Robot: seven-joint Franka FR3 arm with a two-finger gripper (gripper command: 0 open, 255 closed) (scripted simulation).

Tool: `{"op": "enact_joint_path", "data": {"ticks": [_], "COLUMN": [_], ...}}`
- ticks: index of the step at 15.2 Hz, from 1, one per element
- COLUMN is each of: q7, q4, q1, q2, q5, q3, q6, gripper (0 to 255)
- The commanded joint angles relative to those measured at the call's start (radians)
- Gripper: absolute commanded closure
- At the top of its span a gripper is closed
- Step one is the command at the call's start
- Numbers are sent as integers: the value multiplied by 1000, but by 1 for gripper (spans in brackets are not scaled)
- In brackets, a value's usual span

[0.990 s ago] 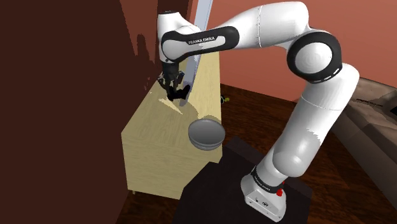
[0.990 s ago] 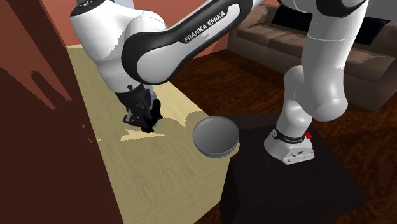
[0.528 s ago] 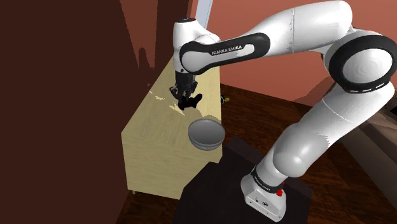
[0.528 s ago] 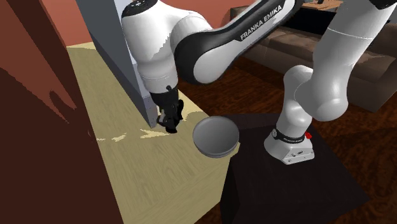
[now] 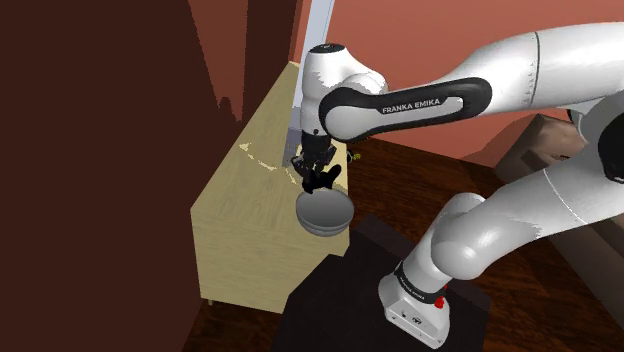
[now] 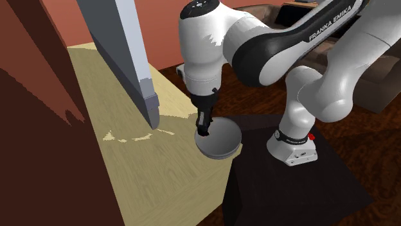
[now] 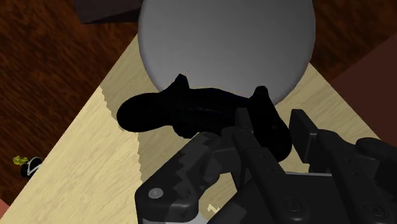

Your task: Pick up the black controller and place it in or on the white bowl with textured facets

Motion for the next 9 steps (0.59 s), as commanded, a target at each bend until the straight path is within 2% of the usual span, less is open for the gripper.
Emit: {"op": "enact_joint_path", "data": {"ticks": [1,6,9], "q7": [2,21,26], "q4": [-71,-221,-253], "q1": [17,75,75], "q2": [-89,-309,-294], "q5": [21,74,76], "q3": [3,17,22], "q6": [-18,-90,-43], "gripper": [255,255,255]}}
